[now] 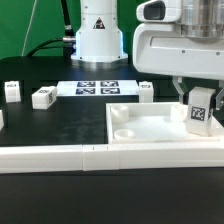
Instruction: Assemble one leg
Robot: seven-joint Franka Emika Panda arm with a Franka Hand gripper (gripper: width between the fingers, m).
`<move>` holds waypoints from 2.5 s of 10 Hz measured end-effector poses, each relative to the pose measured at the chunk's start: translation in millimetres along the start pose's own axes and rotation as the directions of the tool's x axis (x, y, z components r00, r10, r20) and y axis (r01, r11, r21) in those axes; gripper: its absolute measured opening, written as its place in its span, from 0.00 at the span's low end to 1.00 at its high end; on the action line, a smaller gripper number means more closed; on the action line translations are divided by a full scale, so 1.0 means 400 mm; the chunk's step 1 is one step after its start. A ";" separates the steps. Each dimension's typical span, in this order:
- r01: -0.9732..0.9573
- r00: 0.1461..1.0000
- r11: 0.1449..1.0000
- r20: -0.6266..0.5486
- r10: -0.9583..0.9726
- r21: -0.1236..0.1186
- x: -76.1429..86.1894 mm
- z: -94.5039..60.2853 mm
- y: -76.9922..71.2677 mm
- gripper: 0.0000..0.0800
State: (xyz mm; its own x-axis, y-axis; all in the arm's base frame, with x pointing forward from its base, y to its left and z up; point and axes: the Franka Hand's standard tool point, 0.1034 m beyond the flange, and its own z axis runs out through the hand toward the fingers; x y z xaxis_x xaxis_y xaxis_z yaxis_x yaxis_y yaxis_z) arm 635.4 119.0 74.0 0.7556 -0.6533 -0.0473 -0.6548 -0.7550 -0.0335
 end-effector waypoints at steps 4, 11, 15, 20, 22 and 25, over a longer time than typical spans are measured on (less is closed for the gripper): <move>-0.438 0.899 0.899 -0.001 0.438 0.001 -0.003 0.001 0.000 0.37; -0.515 0.857 0.857 -0.003 0.515 0.018 -0.018 0.006 -0.016 0.80; -0.006 1.000 1.000 -0.004 0.006 -0.029 -0.029 0.001 -0.018 0.81; 0.478 0.877 0.876 -0.012 -0.480 -0.064 -0.016 -0.013 -0.025 0.81; 0.642 0.766 0.763 0.009 -0.643 -0.073 -0.004 -0.018 -0.016 0.81; 0.659 0.751 0.749 0.009 -0.660 -0.072 0.006 -0.019 -0.009 0.66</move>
Offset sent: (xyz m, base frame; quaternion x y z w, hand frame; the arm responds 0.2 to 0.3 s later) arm 0.0052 -0.0023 0.0038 0.0191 0.0005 0.2947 0.9554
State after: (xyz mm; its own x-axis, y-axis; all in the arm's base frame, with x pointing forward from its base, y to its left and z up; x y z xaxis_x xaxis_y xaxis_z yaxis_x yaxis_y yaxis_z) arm 639.5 119.9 81.4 0.9997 0.0078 -0.0225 0.0081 -0.9998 0.0160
